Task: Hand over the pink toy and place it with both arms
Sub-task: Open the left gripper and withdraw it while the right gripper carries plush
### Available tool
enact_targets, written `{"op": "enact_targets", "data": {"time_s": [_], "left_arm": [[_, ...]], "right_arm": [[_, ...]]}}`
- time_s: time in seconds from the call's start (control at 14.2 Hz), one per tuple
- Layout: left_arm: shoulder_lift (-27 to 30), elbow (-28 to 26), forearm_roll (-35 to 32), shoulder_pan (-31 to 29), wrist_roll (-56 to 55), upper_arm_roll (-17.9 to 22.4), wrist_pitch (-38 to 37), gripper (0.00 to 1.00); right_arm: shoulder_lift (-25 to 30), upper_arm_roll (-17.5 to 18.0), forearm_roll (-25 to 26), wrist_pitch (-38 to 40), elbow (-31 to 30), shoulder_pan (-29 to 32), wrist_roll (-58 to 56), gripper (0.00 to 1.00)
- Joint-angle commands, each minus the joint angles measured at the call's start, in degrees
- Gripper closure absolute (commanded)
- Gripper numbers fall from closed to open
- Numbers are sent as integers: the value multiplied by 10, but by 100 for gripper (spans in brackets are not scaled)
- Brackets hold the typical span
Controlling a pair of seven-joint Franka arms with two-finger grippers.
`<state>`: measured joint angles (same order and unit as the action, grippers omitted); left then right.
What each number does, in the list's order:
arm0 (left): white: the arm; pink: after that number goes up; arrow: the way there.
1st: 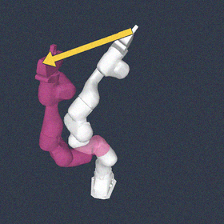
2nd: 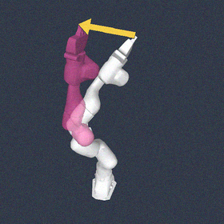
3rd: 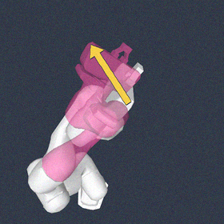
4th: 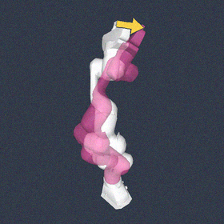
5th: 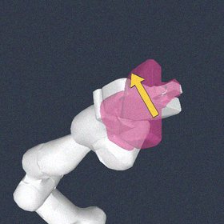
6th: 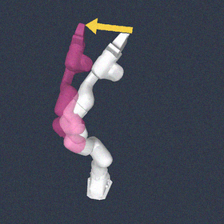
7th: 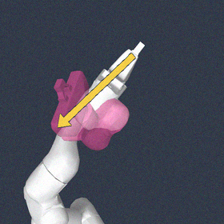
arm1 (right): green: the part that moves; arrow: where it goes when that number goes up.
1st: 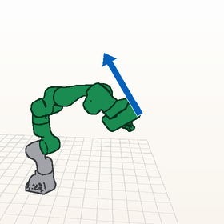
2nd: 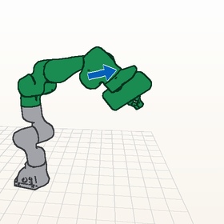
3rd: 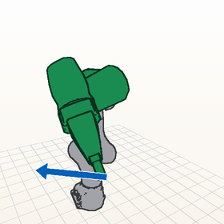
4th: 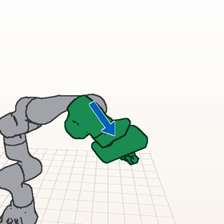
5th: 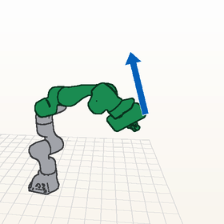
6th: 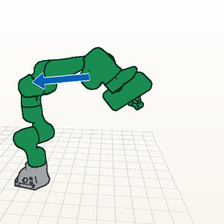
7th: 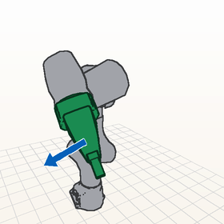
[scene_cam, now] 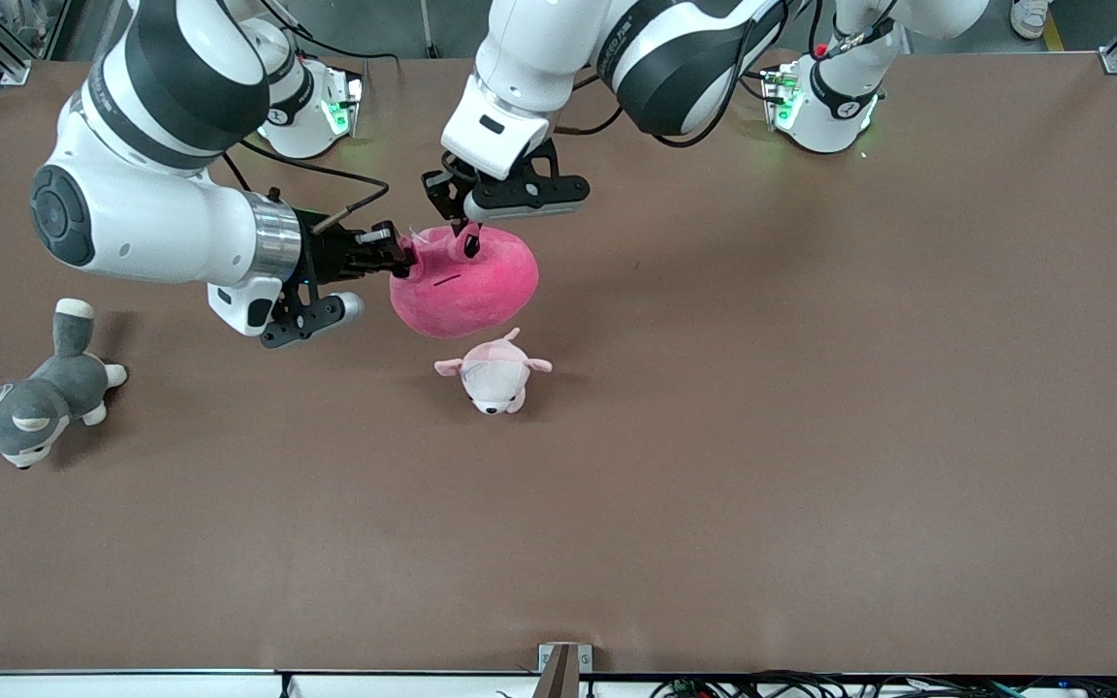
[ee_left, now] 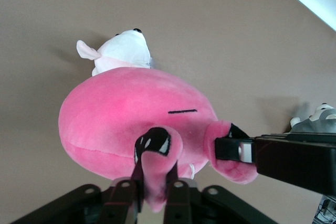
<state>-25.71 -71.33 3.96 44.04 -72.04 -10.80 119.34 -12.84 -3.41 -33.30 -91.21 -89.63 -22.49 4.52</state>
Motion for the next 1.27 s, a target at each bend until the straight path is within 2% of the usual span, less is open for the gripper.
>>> {"op": "enact_targets", "data": {"time_s": [0.0, 0.28, 0.49, 0.71, 0.92, 1.06, 1.2], "left_arm": [[4, 12, 7, -1, -1, 4, -12, 0], [7, 12, 7, -2, -6, 5, -16, 0], [18, 8, -3, -8, 1, 16, -52, 0], [45, 7, -60, -40, 21, 28, -152, 0], [79, -2, -88, -104, 149, 28, -283, 0], [87, -3, -89, -150, 229, 28, -327, 0], [101, -19, -105, -192, 296, 27, -357, 0]], "right_arm": [[5, 1, 12, 11, -1, 2, 19, 100], [8, 2, 10, 25, 8, 1, 32, 100], [8, -2, 15, 42, 5, 30, 22, 100], [8, -2, 76, 67, 2, 74, -31, 100], [8, -2, 128, 75, 2, 113, -37, 100], [8, -2, 157, 78, -5, 135, -61, 100], [4, -2, 159, 78, -14, 166, -89, 100]]}}
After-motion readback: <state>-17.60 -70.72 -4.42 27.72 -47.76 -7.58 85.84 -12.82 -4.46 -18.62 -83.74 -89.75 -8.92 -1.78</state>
